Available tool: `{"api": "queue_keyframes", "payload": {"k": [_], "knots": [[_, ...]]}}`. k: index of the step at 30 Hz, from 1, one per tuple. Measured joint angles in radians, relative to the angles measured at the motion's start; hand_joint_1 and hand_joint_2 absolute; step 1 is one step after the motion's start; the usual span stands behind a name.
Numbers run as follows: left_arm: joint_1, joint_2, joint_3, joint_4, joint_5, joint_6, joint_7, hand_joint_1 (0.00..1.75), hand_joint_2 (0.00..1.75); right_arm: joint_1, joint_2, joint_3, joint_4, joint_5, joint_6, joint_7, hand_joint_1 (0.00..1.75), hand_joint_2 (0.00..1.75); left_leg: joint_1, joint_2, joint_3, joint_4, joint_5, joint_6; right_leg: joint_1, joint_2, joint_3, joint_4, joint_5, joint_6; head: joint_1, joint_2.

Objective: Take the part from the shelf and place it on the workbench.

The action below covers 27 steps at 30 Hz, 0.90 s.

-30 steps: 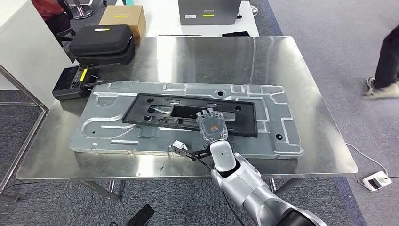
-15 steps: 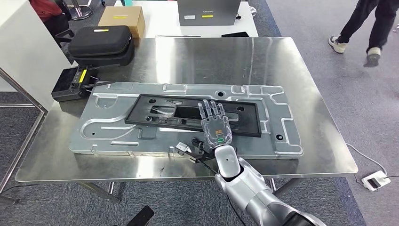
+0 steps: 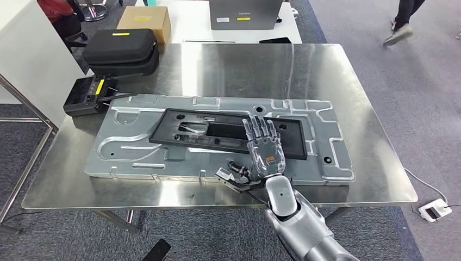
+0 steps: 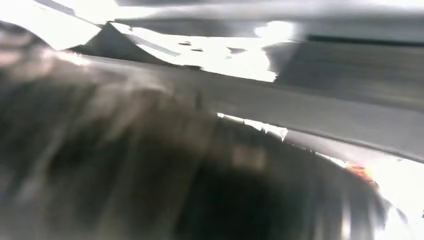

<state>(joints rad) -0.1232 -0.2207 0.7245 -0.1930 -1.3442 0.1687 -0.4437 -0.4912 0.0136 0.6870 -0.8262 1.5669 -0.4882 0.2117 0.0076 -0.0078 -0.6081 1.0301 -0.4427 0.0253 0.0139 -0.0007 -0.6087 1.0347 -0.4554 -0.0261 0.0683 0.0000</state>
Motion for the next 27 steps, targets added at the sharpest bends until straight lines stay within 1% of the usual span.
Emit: {"api": "queue_keyframes", "payload": {"k": [2, 3, 4, 5, 6, 7, 8, 9, 10, 11, 12, 13, 14, 15, 16, 17, 18, 19, 20, 22, 23, 24, 25, 26, 27], "knots": [[0.011, 0.0, 0.004, 0.0, 0.018, 0.032, 0.004, 0.0, 0.0, 0.074, -0.052, -0.018, -0.116, -0.009, -0.002, 0.001, 0.0, 0.0, 0.0, 0.001, 0.003, -0.001, -0.004, -0.009, -0.005, -0.003, 0.011, -0.013, 0.004, -0.002, 0.0, 0.0], [0.017, 0.001, 0.007, 0.0, 0.025, 0.052, 0.007, 0.0, 0.0, 0.121, -0.079, -0.034, -0.181, -0.019, -0.01, 0.002, 0.0, 0.0, -0.001, 0.002, 0.001, 0.011, -0.017, -0.013, -0.009, -0.005, 0.018, -0.022, 0.007, -0.004, 0.0, 0.0], [0.022, 0.002, 0.011, 0.0, 0.033, 0.072, 0.01, 0.0, 0.0, 0.167, -0.104, -0.055, -0.251, -0.035, -0.023, 0.0, 0.0, 0.0, -0.001, 0.003, -0.01, 0.042, -0.041, -0.017, -0.014, -0.007, 0.024, -0.03, 0.01, -0.006, 0.0, 0.0], [0.027, 0.003, 0.015, 0.0, 0.039, 0.09, 0.011, 0.0, 0.0, 0.213, -0.124, -0.078, -0.317, -0.057, -0.041, -0.007, 0.0, 0.0, 0.001, 0.004, -0.029, 0.091, -0.074, -0.021, -0.015, -0.009, 0.027, -0.032, 0.011, -0.008, -0.001, 0.0], [0.031, 0.004, 0.019, 0.0, 0.046, 0.105, 0.012, 0.0, 0.0, 0.265, -0.144, -0.103, -0.387, -0.09, -0.065, -0.023, 0.0, 0.0, 0.002, 0.005, -0.055, 0.157, -0.11, -0.025, -0.015, -0.011, 0.029, -0.033, 0.01, -0.01, -0.002, 0.0], [0.035, 0.005, 0.024, 0.0, 0.053, 0.117, 0.012, 0.0, 0.0, 0.317, -0.162, -0.128, -0.459, -0.136, -0.092, -0.048, 0.0, 0.0, 0.005, 0.005, -0.082, 0.22, -0.138, -0.029, -0.015, -0.012, 0.029, -0.032, 0.009, -0.012, -0.002, 0.0], [0.04, 0.006, 0.029, 0.0, 0.059, 0.126, 0.01, 0.0, 0.0, 0.374, -0.175, -0.151, -0.533, -0.201, -0.12, -0.088, 0.0, 0.0, 0.007, 0.005, -0.099, 0.261, -0.149, -0.033, -0.016, -0.014, 0.03, -0.031, 0.007, -0.012, -0.002, 0.0], [0.046, 0.008, 0.034, 0.0, 0.065, 0.132, 0.007, 0.0, 0.0, 0.43, -0.184, -0.172, -0.604, -0.272, -0.147, -0.135, 0.0, 0.0, 0.01, 0.005, -0.1, 0.268, -0.14, -0.037, -0.017, -0.015, 0.03, -0.029, 0.005, -0.011, -0.002, 0.0], [0.051, 0.008, 0.04, 0.0, 0.07, 0.138, 0.004, 0.0, 0.0, 0.479, -0.187, -0.192, -0.675, -0.354, -0.173, -0.2, 0.0, 0.0, 0.012, 0.005, -0.08, 0.232, -0.113, -0.04, -0.018, -0.014, 0.03, -0.025, 0.002, -0.009, -0.002, 0.0], [0.055, 0.009, 0.045, 0.0, 0.074, 0.143, 0.002, 0.0, 0.0, 0.519, -0.184, -0.211, -0.74, -0.434, -0.191, -0.271, 0.0, 0.0, 0.015, 0.005, -0.046, 0.168, -0.077, -0.041, -0.019, -0.011, 0.03, -0.019, -0.001, -0.006, -0.002, 0.0], [0.057, 0.009, 0.051, 0.0, 0.077, 0.147, 0.001, 0.0, 0.0, 0.551, -0.174, -0.231, -0.796, -0.511, -0.203, -0.345, 0.0, 0.0, 0.015, 0.005, -0.011, 0.1, -0.053, -0.039, -0.02, -0.008, 0.028, -0.013, -0.005, -0.002, -0.002, 0.0], [0.057, 0.009, 0.055, 0.0, 0.079, 0.151, 0.001, 0.0, 0.0, 0.575, -0.16, -0.251, -0.845, -0.587, -0.21, -0.42, 0.0, 0.0, 0.015, 0.005, 0.017, 0.046, -0.037, -0.036, -0.018, -0.005, 0.026, -0.006, -0.009, 0.004, -0.002, 0.0], [0.056, 0.009, 0.058, 0.0, 0.08, 0.154, 0.0, 0.0, 0.0, 0.595, -0.142, -0.268, -0.884, -0.656, -0.211, -0.485, 0.0, 0.0, 0.013, 0.004, 0.032, 0.014, -0.033, -0.032, -0.018, -0.004, 0.024, -0.001, -0.011, 0.01, -0.002, 0.0], [0.057, 0.009, 0.061, 0.0, 0.08, 0.157, 0.001, 0.0, 0.0, 0.614, -0.122, -0.283, -0.917, -0.722, -0.212, -0.541, 0.0, 0.0, 0.011, 0.004, 0.036, 0.004, -0.036, -0.027, -0.017, -0.003, 0.022, 0.002, -0.011, 0.016, -0.001, 0.0], [0.058, 0.009, 0.064, 0.0, 0.08, 0.16, 0.002, 0.0, 0.0, 0.63, -0.104, -0.295, -0.944, -0.778, -0.213, -0.584, 0.0, 0.0, 0.01, 0.003, 0.036, 0.001, -0.033, -0.022, -0.017, -0.002, 0.021, 0.002, -0.009, 0.022, -0.001, 0.0], [0.059, 0.009, 0.067, 0.0, 0.08, 0.163, 0.003, 0.0, 0.0, 0.644, -0.088, -0.304, -0.966, -0.826, -0.213, -0.618, 0.0, 0.0, 0.012, 0.004, 0.036, -0.001, -0.028, -0.015, -0.019, -0.001, 0.02, 0.003, -0.009, 0.028, -0.001, 0.0], [0.06, 0.008, 0.07, 0.0, 0.08, 0.165, 0.004, 0.0, 0.0, 0.656, -0.074, -0.312, -0.984, -0.864, -0.213, -0.642, 0.0, 0.0, 0.013, 0.006, 0.036, -0.005, -0.023, -0.008, -0.02, -0.001, 0.017, 0.012, -0.018, 0.032, -0.001, 0.0], [0.061, 0.008, 0.072, 0.0, 0.08, 0.167, 0.006, 0.0, 0.0, 0.665, -0.063, -0.319, -0.998, -0.891, -0.213, -0.659, 0.0, 0.0, 0.015, 0.007, 0.035, -0.009, -0.017, 0.0, -0.022, 0.0, 0.007, 0.037, -0.04, 0.037, -0.001, 0.0], [0.061, 0.007, 0.074, 0.0, 0.079, 0.169, 0.006, 0.0, 0.0, 0.673, -0.054, -0.325, -1.009, -0.909, -0.213, -0.671, 0.0, 0.0, 0.016, 0.009, 0.032, -0.012, -0.013, 0.005, -0.024, 0.0, -0.01, 0.082, -0.073, 0.041, -0.001, 0.0], [0.062, 0.007, 0.075, 0.0, 0.078, 0.172, 0.007, 0.0, 0.0, 0.686, -0.04, -0.335, -1.023, -0.927, -0.213, -0.683, 0.0, 0.0, 0.015, 0.01, 0.023, -0.012, -0.007, 0.01, -0.027, 0.001, -0.06, 0.207, -0.146, 0.049, 0.0, 0.0], [0.062, 0.007, 0.075, 0.0, 0.078, 0.172, 0.007, 0.0, 0.0, 0.692, -0.035, -0.338, -1.027, -0.931, -0.213, -0.685, 0.0, 0.0, 0.014, 0.01, 0.019, -0.012, -0.004, 0.01, -0.029, 0.001, -0.076, 0.253, -0.165, 0.052, 0.0, 0.0], [0.063, 0.007, 0.075, 0.0, 0.078, 0.172, 0.007, 0.0, 0.0, 0.698, -0.031, -0.341, -1.031, -0.933, -0.213, -0.686, 0.0, 0.0, 0.014, 0.011, 0.015, -0.012, -0.001, 0.009, -0.03, 0.001, -0.075, 0.267, -0.164, 0.054, -0.001, 0.0], [0.064, 0.007, 0.075, 0.0, 0.078, 0.172, 0.007, 0.0, 0.0, 0.701, -0.027, -0.344, -1.034, -0.934, -0.213, -0.687, 0.0, 0.0, 0.014, 0.011, 0.012, -0.011, 0.002, 0.006, -0.031, 0.0, -0.054, 0.239, -0.146, 0.054, 0.0, 0.0], [0.064, 0.007, 0.076, 0.0, 0.078, 0.172, 0.007, 0.0, 0.0, 0.703, -0.024, -0.346, -1.038, -0.935, -0.213, -0.688, 0.0, 0.0, 0.014, 0.01, 0.01, -0.011, 0.005, 0.003, -0.033, 0.0, -0.014, 0.177, -0.116, 0.053, 0.0, 0.0], [0.064, 0.007, 0.076, 0.0, 0.078, 0.172, 0.007, 0.0, 0.0, 0.703, -0.021, -0.348, -1.041, -0.935, -0.213, -0.689, 0.0, 0.0, 0.014, 0.01, 0.009, -0.01, 0.007, 0.0, -0.034, 0.0, 0.028, 0.103, -0.093, 0.05, -0.001, 0.0]]}}
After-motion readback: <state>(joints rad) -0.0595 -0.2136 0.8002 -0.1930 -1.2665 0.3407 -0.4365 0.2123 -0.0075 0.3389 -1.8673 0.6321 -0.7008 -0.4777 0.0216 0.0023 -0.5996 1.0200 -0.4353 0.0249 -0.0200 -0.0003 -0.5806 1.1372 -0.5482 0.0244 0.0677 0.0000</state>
